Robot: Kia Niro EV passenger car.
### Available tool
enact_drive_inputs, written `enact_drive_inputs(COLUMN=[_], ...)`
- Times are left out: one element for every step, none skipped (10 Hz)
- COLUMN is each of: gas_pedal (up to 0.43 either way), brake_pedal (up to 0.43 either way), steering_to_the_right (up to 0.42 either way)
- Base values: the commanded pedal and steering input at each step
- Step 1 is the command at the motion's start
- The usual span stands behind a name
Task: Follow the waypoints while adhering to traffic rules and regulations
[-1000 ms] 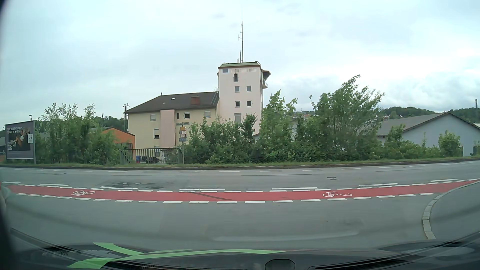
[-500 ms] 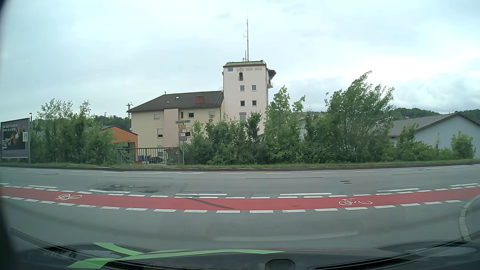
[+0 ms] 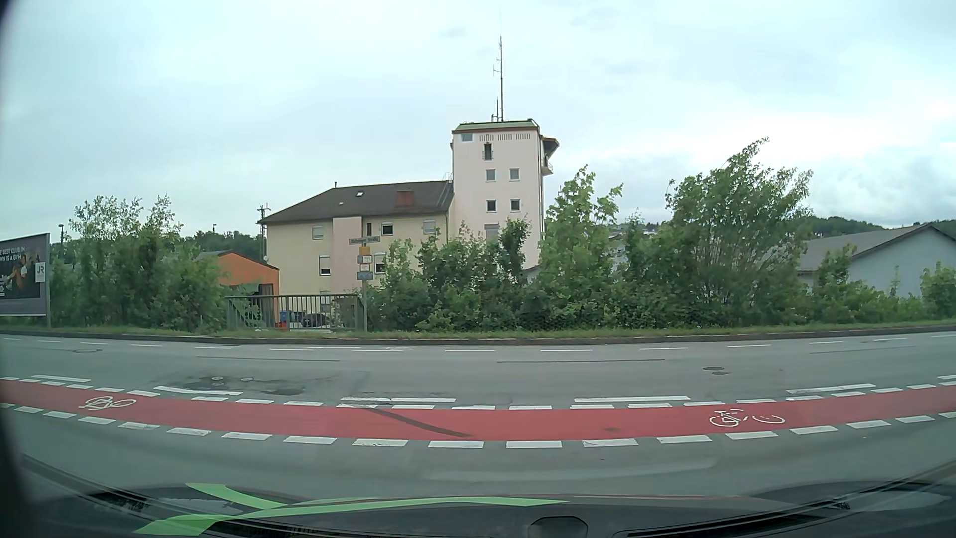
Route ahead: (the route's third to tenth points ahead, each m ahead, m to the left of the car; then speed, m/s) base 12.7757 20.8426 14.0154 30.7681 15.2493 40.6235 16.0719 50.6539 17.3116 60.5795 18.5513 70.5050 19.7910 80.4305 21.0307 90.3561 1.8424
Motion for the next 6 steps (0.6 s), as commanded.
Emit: enact_drive_inputs(gas_pedal=[0.0,0.0,0.0,0.0,0.0,0.0], brake_pedal=[0.226,0.226,0.226,0.226,0.226,0.226], steering_to_the_right=[-0.073,-0.076,-0.083,-0.088,-0.093,-0.1])
